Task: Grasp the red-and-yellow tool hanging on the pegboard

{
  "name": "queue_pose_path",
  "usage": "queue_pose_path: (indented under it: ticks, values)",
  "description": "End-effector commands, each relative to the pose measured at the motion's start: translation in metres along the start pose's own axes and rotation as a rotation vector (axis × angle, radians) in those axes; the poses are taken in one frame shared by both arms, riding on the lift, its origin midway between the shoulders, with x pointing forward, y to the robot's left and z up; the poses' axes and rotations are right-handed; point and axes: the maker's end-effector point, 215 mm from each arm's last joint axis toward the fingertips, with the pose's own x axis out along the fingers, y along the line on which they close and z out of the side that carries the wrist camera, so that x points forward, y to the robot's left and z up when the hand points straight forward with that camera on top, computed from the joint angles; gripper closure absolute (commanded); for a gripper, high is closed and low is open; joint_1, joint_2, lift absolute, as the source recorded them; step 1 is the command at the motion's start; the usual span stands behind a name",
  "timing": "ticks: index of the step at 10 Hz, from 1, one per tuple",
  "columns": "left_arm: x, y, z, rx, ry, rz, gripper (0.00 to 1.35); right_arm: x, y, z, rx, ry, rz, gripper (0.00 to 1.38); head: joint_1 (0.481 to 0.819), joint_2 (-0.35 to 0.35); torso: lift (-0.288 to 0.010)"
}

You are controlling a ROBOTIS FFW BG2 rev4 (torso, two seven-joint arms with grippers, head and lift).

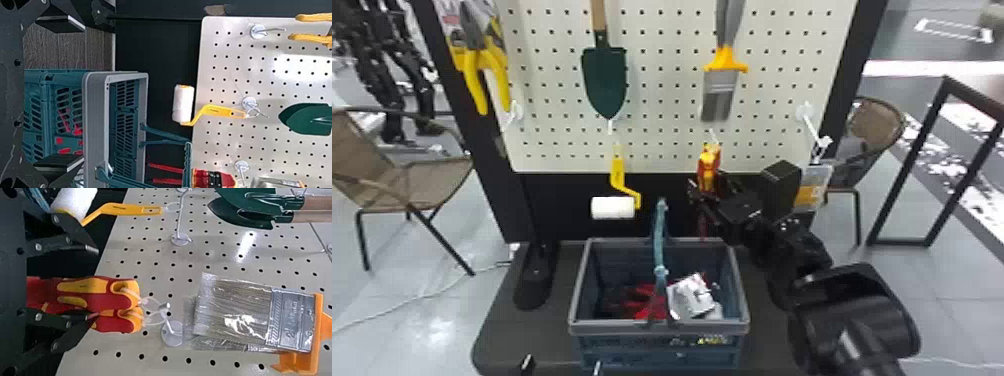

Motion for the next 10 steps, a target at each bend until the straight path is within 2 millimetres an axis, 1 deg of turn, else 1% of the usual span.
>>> queue_pose_path:
  ticks: [1, 2, 10]
  values:
    - [-0.0001, -0.0005, -0.0001, 0.001, 0.0, -0.002, 0.14, -0.004, -0.0009, -0.0041, 0.0, 0.005, -0.008, 1.23, 0.549, 0.0, -0.1]
    - [-0.0001, -0.0005, -0.0001, 0.001, 0.0, -0.002, 0.14, -0.005, -0.0018, -0.0043, -0.007, 0.006, -0.016, 1.28, 0.549, 0.0, -0.1]
    - [0.0004, -0.0013, -0.0002, 0.001, 0.0, -0.004, 0.14, -0.0041, -0.0011, -0.0074, 0.01, 0.008, -0.023, 1.28, 0.549, 0.0, -0.1]
